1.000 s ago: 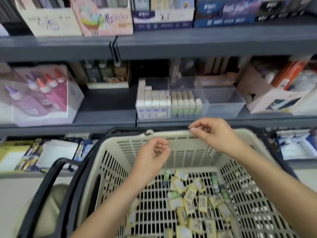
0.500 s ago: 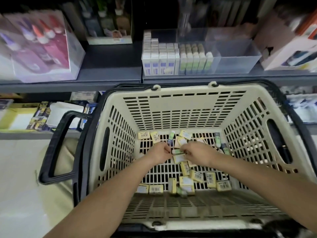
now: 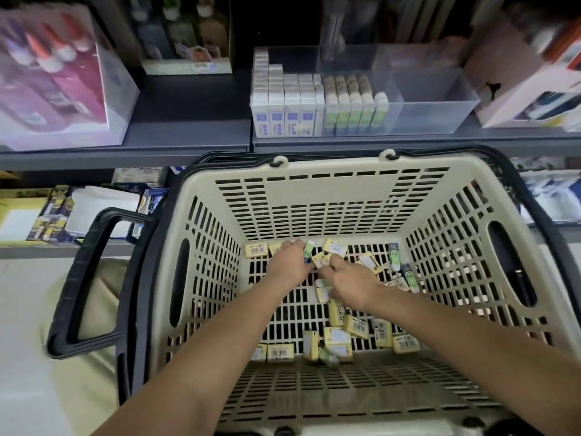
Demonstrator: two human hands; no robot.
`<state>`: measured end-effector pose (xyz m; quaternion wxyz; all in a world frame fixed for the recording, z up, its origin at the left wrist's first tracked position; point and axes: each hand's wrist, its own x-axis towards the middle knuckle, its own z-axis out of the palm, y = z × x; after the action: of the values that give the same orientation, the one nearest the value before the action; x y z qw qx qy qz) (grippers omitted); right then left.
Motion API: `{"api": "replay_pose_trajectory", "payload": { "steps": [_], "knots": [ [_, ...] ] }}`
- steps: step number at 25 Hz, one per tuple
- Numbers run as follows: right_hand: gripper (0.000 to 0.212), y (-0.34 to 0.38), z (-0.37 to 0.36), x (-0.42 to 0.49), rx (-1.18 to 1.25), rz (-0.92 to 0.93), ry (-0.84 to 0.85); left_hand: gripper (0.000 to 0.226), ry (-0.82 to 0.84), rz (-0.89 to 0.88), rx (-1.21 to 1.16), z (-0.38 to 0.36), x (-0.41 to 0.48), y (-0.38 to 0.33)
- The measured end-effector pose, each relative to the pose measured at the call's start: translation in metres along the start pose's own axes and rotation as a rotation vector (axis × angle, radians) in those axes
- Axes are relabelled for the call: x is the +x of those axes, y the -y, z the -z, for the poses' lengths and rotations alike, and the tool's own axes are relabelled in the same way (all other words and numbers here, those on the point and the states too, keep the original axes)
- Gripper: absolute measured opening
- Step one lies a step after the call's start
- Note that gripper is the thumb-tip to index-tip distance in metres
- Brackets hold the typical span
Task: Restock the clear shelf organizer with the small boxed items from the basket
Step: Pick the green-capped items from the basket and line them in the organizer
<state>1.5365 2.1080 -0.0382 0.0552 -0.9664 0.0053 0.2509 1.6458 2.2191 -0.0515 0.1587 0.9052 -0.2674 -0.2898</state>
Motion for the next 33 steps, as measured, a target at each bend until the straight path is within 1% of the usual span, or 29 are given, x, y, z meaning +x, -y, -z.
{"api": "replay_pose_trajectory", "payload": {
  "steps": [2, 5, 7, 9, 11, 13, 14, 16, 17, 18, 19, 21, 22, 23, 25, 27, 29, 30, 31, 33],
  "knots": [
    [0.038, -0.001, 0.000, 0.000, 0.031, -0.017, -0.016, 0.039, -0.042, 0.023, 0.050, 0.003, 0.003, -0.004],
    [0.026, -0.006, 0.005, -0.002, 0.113, -0.054, -0.048, 0.021, -0.044, 0.037, 0.051, 0.005, 0.005, -0.003],
    [0.020, -0.009, 0.007, -0.004, 0.148, -0.058, -0.063, 0.014, 0.016, 0.076, -0.053, 0.009, 0.004, 0.001],
    [0.017, -0.011, 0.005, -0.006, 0.093, 0.012, -0.049, 0.010, 0.056, 0.099, -0.195, 0.017, 0.003, 0.003],
    [0.017, -0.011, 0.003, -0.007, 0.108, 0.024, -0.044, 0.006, 0.083, 0.116, -0.358, 0.026, -0.001, 0.003],
    [0.024, -0.009, 0.004, -0.006, 0.161, -0.014, -0.068, 0.011, 0.159, 0.163, -0.516, 0.034, -0.011, 0.002],
    [0.027, -0.007, 0.005, -0.004, 0.158, -0.028, -0.066, 0.019, 0.216, 0.190, -0.584, 0.037, -0.016, 0.002],
    [0.026, -0.004, 0.006, -0.003, 0.129, -0.052, -0.050, 0.031, 0.324, 0.231, -0.705, 0.038, -0.026, 0.002],
    [0.024, -0.003, 0.008, -0.004, 0.149, -0.065, -0.054, 0.030, 0.364, 0.246, -0.754, 0.037, -0.030, 0.002],
    [0.022, -0.003, 0.010, -0.005, 0.218, -0.082, -0.077, 0.025, 0.389, 0.261, -0.788, 0.036, -0.032, 0.002],
    [0.019, -0.004, 0.014, -0.006, 0.351, -0.115, -0.111, 0.018, 0.403, 0.278, -0.806, 0.035, -0.033, 0.001],
    [0.011, -0.004, 0.025, -0.006, 0.718, -0.203, -0.167, 0.012, 0.419, 0.302, -0.837, 0.033, -0.035, -0.003],
    [0.007, -0.003, 0.032, -0.006, 0.883, -0.231, -0.168, 0.011, 0.438, 0.300, -0.878, 0.033, -0.035, -0.006],
    [0.007, -0.002, 0.038, -0.006, 0.995, -0.245, -0.158, 0.010, 0.467, 0.288, -0.940, 0.032, -0.036, -0.008],
    [0.010, 0.003, 0.044, -0.008, 1.133, -0.262, -0.126, 0.011, 0.527, 0.266, -1.060, 0.033, -0.038, -0.010],
    [0.007, 0.006, 0.048, -0.010, 1.240, -0.306, -0.122, 0.014, 0.563, 0.248, -1.086, 0.035, -0.038, -0.006],
    [0.015, 0.005, 0.050, -0.013, 1.326, -0.356, -0.124, 0.013, 0.592, 0.222, -1.085, 0.036, -0.038, -0.001],
    [0.014, 0.006, 0.050, -0.016, 1.322, -0.365, -0.091, 0.011, 0.606, 0.219, -1.080, 0.037, -0.039, 0.000],
    [0.011, 0.008, 0.050, -0.021, 1.240, -0.342, -0.017, 0.012, 0.610, 0.224, -1.064, 0.037, -0.039, 0.002],
    [0.020, 0.017, 0.037, -0.032, 0.892, -0.213, 0.228, 0.018, 0.589, 0.253, -1.014, 0.036, -0.039, 0.004]
  ]
}}
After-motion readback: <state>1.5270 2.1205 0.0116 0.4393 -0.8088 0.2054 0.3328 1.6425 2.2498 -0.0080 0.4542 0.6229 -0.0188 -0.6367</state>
